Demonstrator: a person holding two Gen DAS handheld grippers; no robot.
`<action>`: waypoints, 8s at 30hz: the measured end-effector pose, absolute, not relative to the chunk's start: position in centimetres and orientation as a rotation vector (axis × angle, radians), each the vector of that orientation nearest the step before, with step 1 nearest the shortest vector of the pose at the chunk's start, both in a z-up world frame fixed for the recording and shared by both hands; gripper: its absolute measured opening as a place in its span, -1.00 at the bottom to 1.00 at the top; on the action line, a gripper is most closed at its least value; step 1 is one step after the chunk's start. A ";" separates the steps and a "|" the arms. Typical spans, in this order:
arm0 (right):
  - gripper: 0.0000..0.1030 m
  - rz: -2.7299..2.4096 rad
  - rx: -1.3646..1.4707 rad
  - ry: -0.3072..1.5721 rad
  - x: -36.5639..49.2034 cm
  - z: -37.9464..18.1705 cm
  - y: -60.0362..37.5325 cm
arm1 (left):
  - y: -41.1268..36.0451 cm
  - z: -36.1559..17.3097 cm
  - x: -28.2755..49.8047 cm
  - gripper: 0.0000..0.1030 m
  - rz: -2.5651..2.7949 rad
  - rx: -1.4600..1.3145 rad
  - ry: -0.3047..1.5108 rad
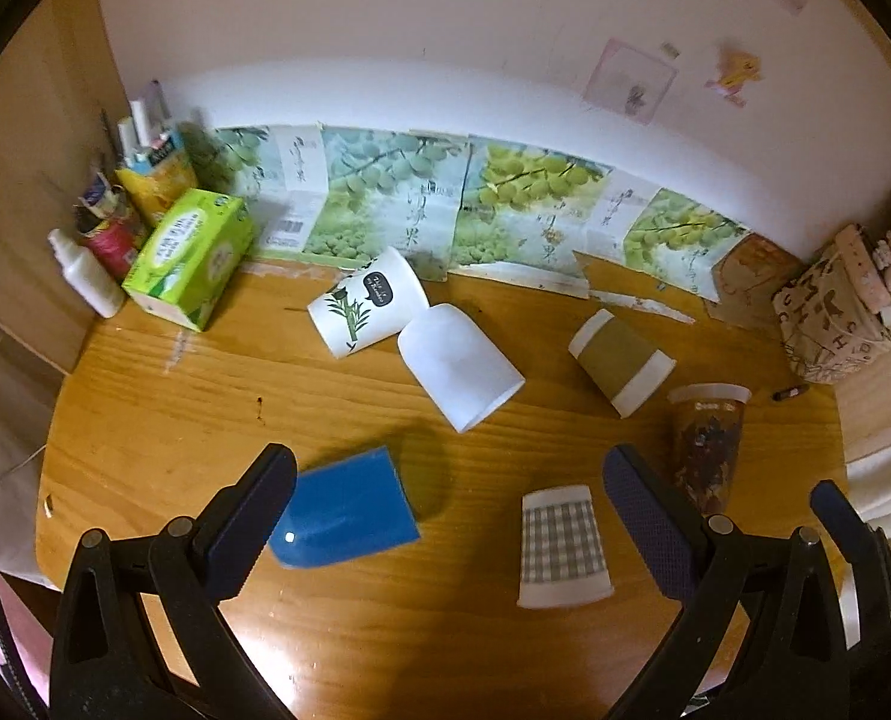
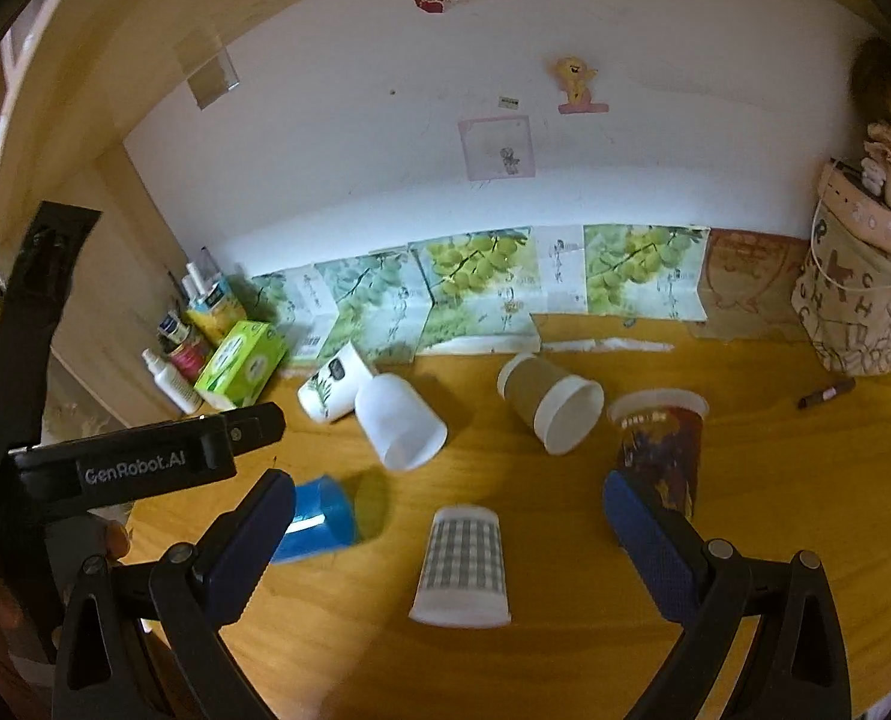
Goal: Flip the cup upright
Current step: 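Move the left tool toward the white plastic cup lying on its side, then close the left tool around the body of the white plastic cup, then lift the white cup with the left tool and turn it, then lower the white cup onto the table and open the left tool, then grasp the white cup's body with the right tool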
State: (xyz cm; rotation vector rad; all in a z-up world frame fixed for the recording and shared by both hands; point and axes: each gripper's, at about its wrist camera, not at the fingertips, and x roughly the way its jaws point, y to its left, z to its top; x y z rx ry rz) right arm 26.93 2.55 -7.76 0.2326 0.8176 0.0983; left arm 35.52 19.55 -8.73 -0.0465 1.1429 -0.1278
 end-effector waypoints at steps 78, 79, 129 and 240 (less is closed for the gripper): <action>1.00 -0.017 0.200 0.645 29.2 -10.3 2.1 | 17.0 -17.5 44.1 0.24 -0.234 -0.197 1.360; 1.00 -0.019 0.199 0.639 28.8 -10.1 2.1 | 16.8 -16.9 43.7 0.24 -0.246 -0.191 1.350; 1.00 0.143 -0.239 0.795 9.5 -14.4 2.2 | 9.9 -18.7 23.2 0.24 -1.069 0.077 1.415; 0.65 1.012 -0.856 0.968 18.5 -23.8 16.6 | 27.5 -17.1 25.5 0.50 -0.497 -0.345 1.186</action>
